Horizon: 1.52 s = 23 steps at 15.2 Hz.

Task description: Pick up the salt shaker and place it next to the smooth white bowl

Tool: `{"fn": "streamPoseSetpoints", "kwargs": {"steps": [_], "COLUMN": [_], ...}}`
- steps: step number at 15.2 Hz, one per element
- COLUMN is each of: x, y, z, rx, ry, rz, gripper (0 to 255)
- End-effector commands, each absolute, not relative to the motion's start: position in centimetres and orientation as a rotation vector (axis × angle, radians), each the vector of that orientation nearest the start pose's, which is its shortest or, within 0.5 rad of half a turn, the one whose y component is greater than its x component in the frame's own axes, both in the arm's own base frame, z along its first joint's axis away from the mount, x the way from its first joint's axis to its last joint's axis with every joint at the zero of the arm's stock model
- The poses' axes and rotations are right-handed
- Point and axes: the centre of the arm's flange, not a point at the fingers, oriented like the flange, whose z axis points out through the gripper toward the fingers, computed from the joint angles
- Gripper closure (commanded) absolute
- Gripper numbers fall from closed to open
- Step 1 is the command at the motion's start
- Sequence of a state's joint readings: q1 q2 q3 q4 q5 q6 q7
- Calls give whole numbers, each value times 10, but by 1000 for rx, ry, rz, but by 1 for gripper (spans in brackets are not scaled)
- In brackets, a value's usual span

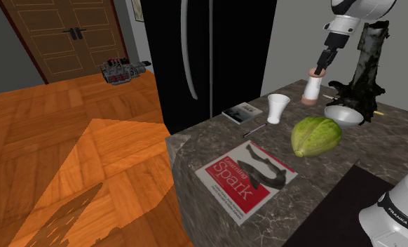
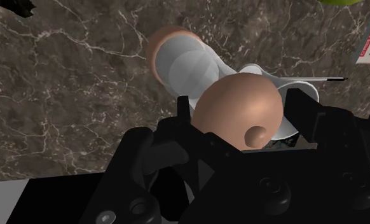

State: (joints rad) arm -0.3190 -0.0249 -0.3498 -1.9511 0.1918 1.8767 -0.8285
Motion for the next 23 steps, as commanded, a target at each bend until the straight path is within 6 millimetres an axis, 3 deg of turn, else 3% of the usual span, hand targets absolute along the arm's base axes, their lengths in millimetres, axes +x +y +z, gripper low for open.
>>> {"fn": "streamPoseSetpoints", "kwargs": {"steps": [1,14,21,22,23], "x": [437,437,437,438,437], "y": [-328,-328,-328,-328,-328], "z": [472,405,405,405,405], "rx": [-2961,-2961,-2961,-2961,-2961], "ry": [-144,-144,-144,-144,-144], "rz": [-137,-137,-137,-137,-137], "gripper": [255,255,255,0,0]}}
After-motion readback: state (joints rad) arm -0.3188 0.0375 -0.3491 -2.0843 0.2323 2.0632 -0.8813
